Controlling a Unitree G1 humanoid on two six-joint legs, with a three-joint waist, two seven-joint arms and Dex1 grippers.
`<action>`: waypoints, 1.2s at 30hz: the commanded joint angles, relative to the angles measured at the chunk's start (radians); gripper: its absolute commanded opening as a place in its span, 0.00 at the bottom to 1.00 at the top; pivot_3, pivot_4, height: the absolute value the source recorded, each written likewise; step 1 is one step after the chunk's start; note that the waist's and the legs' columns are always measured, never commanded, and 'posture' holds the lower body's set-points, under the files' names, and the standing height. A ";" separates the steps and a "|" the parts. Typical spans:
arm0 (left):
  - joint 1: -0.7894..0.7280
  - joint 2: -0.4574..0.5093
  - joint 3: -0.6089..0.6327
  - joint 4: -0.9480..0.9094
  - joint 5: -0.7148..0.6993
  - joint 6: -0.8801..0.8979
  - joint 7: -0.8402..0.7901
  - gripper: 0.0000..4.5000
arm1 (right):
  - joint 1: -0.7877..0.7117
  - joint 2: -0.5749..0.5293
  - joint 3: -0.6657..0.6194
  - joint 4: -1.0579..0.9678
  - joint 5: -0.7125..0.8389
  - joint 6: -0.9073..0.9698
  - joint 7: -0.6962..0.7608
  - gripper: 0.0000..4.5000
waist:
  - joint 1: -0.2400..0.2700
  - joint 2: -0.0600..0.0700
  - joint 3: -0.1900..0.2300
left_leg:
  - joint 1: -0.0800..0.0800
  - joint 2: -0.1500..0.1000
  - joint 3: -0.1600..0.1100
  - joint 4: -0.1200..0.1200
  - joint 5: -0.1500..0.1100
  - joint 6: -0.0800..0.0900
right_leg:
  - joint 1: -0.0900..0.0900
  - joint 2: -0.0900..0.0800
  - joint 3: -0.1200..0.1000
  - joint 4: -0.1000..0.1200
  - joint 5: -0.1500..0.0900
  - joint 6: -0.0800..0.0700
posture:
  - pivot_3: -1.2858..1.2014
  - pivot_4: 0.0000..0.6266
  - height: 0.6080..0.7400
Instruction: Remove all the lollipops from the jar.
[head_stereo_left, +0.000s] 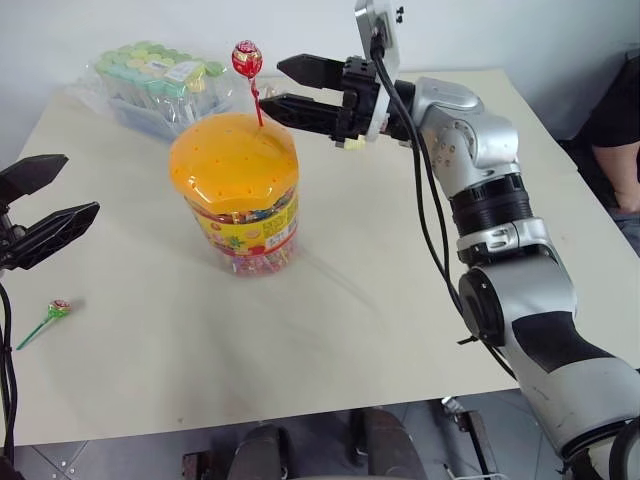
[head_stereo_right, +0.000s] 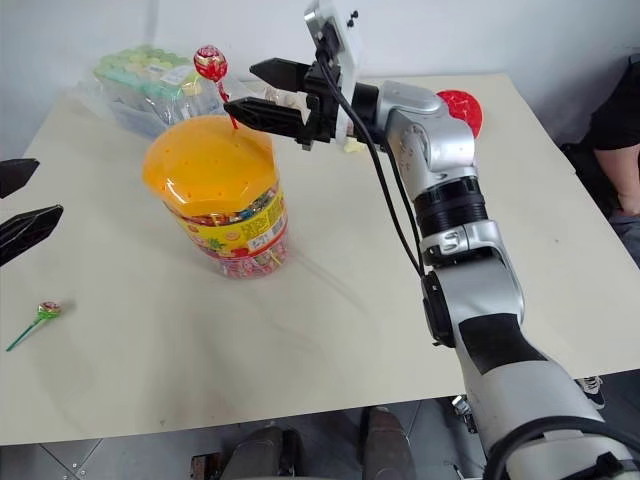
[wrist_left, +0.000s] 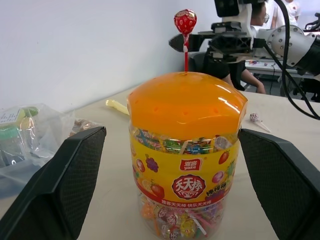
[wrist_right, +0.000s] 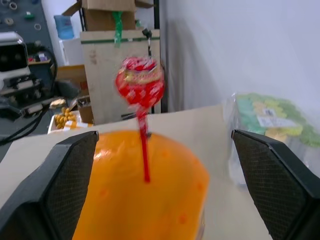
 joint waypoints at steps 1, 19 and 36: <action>-0.003 -0.002 0.030 -0.034 -0.025 -0.007 0.010 1.00 | -0.066 0.031 -0.027 0.058 -0.015 -0.051 0.023 0.99 | -0.001 0.000 0.000 | 0.000 0.000 0.000 0.000 0.000 0.000 | 0.000 0.000 0.000 0.000 0.000 0.000 | 0.52 0.24 1.00; -0.021 -0.012 0.008 -0.029 -0.028 -0.018 0.012 1.00 | -0.159 0.077 -0.058 0.112 -0.071 -0.085 0.039 0.00 | -0.003 0.000 0.000 | 0.000 0.000 0.000 0.000 0.000 -0.001 | 0.000 0.000 0.000 0.000 0.000 0.000 | 0.52 0.24 1.00; -0.029 0.009 -0.021 0.031 -0.018 0.004 -0.071 1.00 | -0.007 -0.332 -0.072 -0.139 -0.200 0.266 -0.184 0.00 | 0.000 0.000 0.000 | 0.000 0.000 0.001 0.000 -0.001 0.000 | -0.001 -0.001 0.001 0.000 0.000 0.000 | 0.52 0.24 1.00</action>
